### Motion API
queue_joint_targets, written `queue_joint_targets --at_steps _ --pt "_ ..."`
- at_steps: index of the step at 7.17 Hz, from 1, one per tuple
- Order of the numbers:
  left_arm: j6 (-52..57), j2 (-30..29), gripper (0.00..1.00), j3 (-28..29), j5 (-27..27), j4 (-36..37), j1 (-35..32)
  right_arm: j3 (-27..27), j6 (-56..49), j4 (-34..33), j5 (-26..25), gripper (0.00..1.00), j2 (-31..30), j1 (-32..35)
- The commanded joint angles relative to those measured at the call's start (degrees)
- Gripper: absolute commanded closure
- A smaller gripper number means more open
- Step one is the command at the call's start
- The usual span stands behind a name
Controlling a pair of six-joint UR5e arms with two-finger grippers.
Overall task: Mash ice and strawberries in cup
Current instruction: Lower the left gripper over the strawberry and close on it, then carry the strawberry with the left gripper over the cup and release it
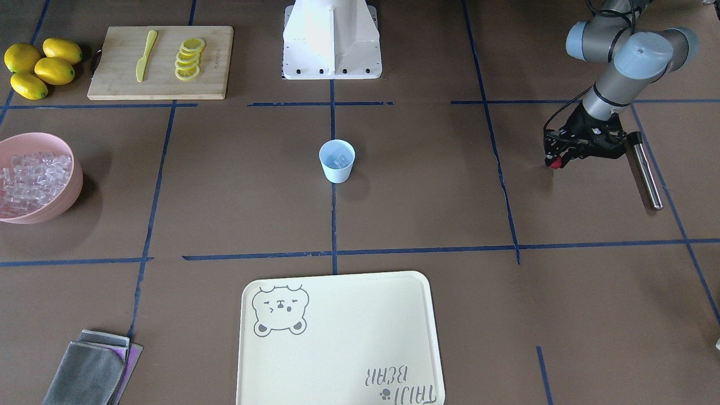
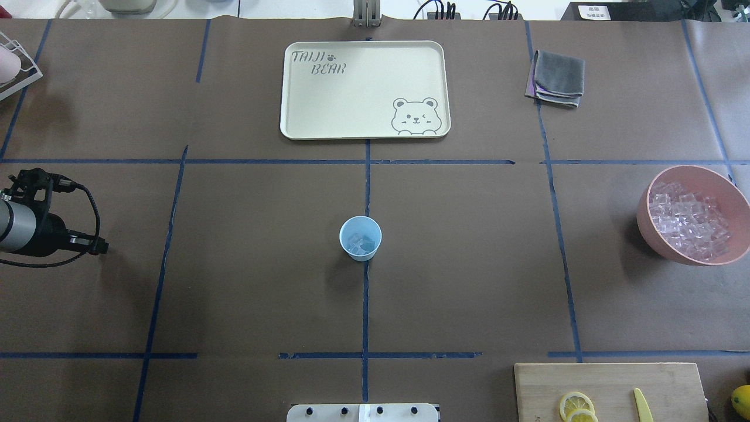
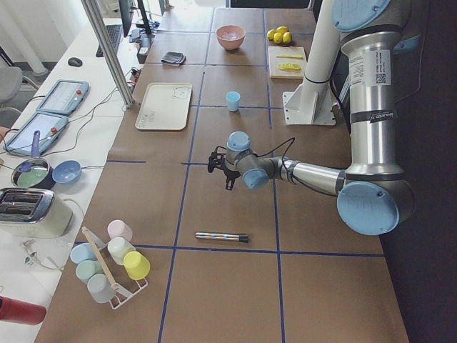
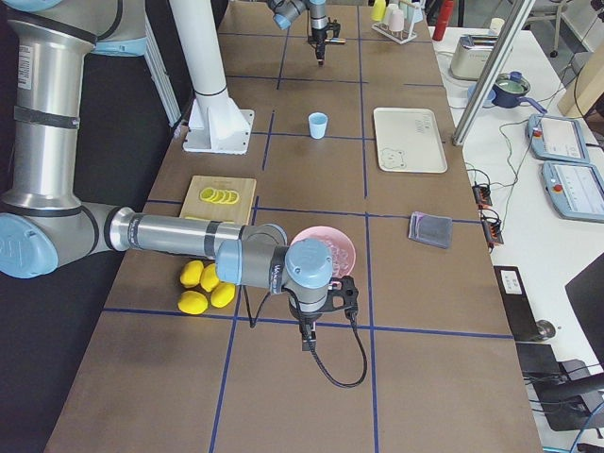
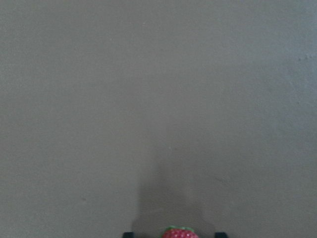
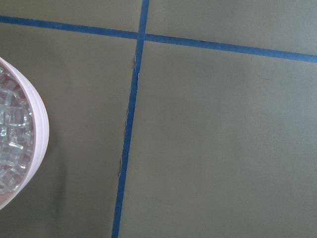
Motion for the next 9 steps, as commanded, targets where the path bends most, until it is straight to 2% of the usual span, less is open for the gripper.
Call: queue_joint_targets --at_steps 1,2,3,4,5,6,9 --pt "0.0 -0.3 1.00 -10.3 0.1 11.1 -0.1 0.1 0.1 0.0 0.1 0.00 0.0 0.0" --pt "0.0 -4.3 1.00 -16.1 0.1 21.6 -0.1 0.1 0.1 0.0 0.1 0.01 0.0 0.0" --pt "-0.6 -10.7 1.00 -18.3 0.2 30.3 -0.1 0.1 0.1 0.0 0.1 0.00 0.0 0.0" --pt "-5.5 -20.0 1.00 -18.4 0.2 38.7 0.6 0.1 0.1 0.0 0.1 0.00 0.0 0.0" --pt "-9.1 -30.7 0.98 -17.8 0.5 48.4 3.5 0.1 0.2 0.0 0.2 0.00 0.1 0.0" --pt "-15.8 -38.8 0.97 -16.3 1.0 55.2 7.7 0.1 0.2 0.0 0.1 0.00 0.1 0.0" --pt "-24.5 -53.5 0.96 -3.0 7.9 55.0 13.1 0.1 0.2 0.0 0.2 0.00 0.1 0.0"
